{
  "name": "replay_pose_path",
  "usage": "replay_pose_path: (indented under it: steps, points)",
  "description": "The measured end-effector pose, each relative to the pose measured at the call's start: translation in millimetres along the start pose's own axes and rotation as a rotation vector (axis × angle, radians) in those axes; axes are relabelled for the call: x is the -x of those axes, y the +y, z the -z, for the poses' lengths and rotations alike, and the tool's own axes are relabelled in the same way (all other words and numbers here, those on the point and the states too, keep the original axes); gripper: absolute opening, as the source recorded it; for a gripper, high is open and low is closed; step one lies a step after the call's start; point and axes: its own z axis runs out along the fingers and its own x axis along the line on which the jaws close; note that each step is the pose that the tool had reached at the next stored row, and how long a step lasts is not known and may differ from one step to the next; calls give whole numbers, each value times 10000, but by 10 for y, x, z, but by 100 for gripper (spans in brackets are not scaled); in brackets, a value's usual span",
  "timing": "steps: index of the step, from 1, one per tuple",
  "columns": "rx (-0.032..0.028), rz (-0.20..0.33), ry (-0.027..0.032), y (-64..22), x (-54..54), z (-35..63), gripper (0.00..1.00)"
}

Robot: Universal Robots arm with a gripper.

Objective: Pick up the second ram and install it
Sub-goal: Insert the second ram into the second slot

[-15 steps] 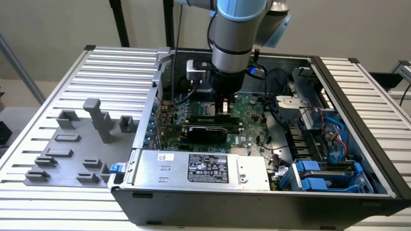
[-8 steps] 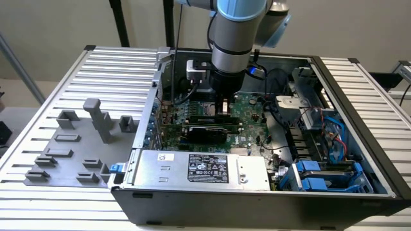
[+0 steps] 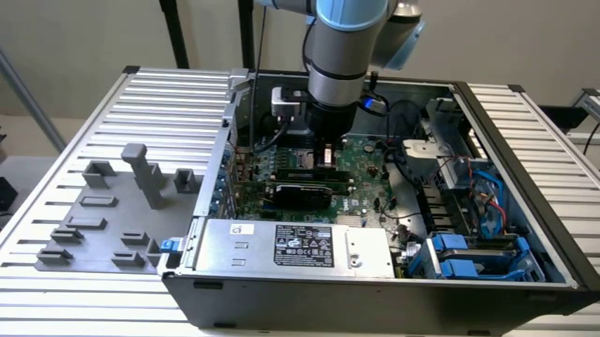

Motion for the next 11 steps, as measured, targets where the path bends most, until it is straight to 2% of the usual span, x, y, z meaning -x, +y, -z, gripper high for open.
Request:
replay_pose_path:
  steps: [11]
  points:
    - [1, 1, 5, 0, 6, -16, 14]
